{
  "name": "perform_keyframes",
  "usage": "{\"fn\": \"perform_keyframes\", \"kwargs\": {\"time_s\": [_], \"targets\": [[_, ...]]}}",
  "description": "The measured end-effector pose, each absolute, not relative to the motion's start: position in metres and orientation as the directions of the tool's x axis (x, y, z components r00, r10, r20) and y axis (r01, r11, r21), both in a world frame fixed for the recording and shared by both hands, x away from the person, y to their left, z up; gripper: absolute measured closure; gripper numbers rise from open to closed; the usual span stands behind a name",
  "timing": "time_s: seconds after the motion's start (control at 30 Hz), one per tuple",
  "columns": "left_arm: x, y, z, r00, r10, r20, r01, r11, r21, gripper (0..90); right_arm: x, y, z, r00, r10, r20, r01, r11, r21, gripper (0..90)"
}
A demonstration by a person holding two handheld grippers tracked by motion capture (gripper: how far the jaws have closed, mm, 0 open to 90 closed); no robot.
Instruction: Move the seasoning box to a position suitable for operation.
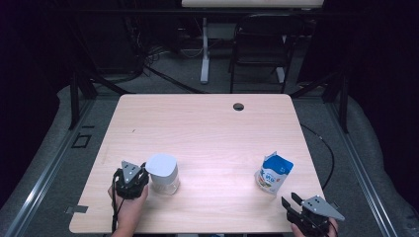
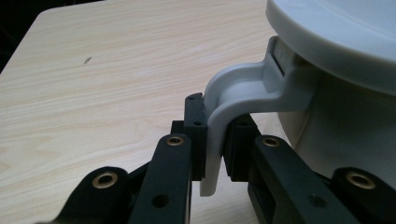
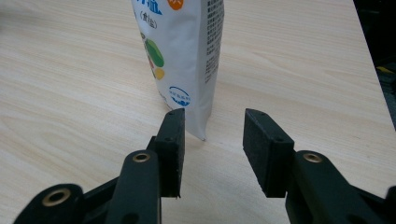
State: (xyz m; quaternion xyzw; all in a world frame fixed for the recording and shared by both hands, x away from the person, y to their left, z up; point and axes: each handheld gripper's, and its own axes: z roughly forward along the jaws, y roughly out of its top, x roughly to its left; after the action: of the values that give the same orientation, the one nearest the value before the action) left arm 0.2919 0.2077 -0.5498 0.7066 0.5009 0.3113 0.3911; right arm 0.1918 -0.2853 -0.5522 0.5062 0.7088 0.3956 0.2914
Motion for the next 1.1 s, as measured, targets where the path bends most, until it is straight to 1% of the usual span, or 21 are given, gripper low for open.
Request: {"fn": "perform_keyframes", "kwargs": {"time_s": [0.27,0.47,0.6,0.87,0.97,1.0,1.1], "targets": [[0.288,0.189,-0.548,0.365,0.931,0.023,0.460,-0.202,0.865,82.0,0.191,-0.283,-0.552,-0.332,0.943,-0.021,0.482,0.188,0.856,59.3],[0.285,0.165,-0.551,0.428,0.903,0.042,0.445,-0.251,0.859,82.0,0.190,-0.279,-0.551,-0.350,0.936,-0.026,0.476,0.201,0.856,59.3],[0.285,0.151,-0.554,0.449,0.892,0.051,0.438,-0.270,0.858,81.9,0.189,-0.275,-0.552,-0.361,0.932,-0.027,0.467,0.206,0.860,59.3],[0.283,0.133,-0.559,0.468,0.881,0.067,0.421,-0.289,0.860,82.0,0.188,-0.271,-0.551,-0.383,0.923,-0.034,0.458,0.222,0.861,59.3],[0.283,0.132,-0.560,0.464,0.883,0.068,0.421,-0.287,0.861,82.1,0.188,-0.269,-0.551,-0.391,0.919,-0.039,0.458,0.231,0.858,59.3],[0.283,0.131,-0.562,0.466,0.883,0.057,0.430,-0.282,0.857,82.1,0.188,-0.269,-0.551,-0.393,0.919,-0.039,0.458,0.232,0.858,59.3],[0.280,0.131,-0.562,0.475,0.877,0.070,0.426,-0.299,0.854,81.6,0.188,-0.268,-0.551,-0.397,0.917,-0.039,0.457,0.235,0.858,59.2]]}}
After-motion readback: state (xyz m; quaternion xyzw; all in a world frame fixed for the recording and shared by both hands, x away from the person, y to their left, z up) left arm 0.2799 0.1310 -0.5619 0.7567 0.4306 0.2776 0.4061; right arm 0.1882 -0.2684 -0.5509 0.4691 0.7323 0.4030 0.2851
